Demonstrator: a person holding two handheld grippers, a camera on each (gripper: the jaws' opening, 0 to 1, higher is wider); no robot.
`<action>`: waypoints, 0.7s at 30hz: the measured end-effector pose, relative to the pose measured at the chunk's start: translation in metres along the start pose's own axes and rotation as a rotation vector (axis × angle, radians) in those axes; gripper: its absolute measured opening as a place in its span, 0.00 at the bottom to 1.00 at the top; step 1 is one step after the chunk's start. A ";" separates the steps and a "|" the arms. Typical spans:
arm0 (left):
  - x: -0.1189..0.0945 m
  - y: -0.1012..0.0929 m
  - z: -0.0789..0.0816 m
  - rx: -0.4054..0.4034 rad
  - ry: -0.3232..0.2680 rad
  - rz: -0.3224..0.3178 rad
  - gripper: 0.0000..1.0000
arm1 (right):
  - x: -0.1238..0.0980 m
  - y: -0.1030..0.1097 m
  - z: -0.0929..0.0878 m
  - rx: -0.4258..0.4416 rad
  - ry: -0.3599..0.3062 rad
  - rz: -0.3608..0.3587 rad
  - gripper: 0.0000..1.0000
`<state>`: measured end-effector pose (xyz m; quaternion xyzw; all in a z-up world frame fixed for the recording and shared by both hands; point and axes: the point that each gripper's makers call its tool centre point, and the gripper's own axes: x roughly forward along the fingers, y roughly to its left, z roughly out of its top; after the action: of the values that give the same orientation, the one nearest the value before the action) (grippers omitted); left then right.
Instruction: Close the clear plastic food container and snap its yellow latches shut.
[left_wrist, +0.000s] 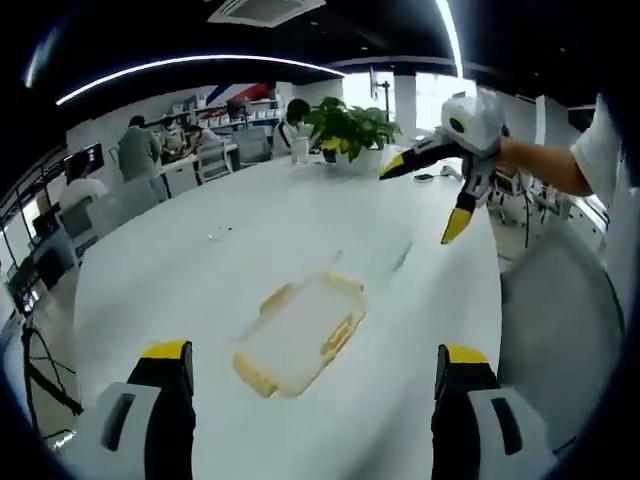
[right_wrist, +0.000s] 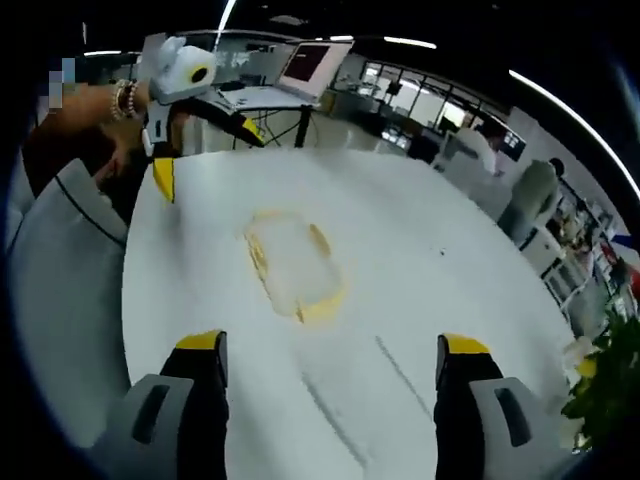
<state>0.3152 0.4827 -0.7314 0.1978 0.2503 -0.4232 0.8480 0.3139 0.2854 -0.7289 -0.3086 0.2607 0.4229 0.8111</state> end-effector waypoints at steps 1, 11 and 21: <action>0.002 0.003 -0.001 0.014 0.017 -0.010 0.99 | 0.004 -0.002 0.003 -0.021 0.003 0.007 0.82; 0.028 0.035 -0.017 0.178 0.219 -0.118 0.99 | 0.048 -0.007 0.013 -0.181 0.078 0.142 0.80; 0.054 0.033 -0.044 0.294 0.387 -0.294 0.99 | 0.089 -0.002 -0.007 -0.164 0.156 0.296 0.82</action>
<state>0.3589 0.4923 -0.7947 0.3574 0.3696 -0.5277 0.6762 0.3590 0.3260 -0.7938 -0.3637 0.3301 0.5322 0.6896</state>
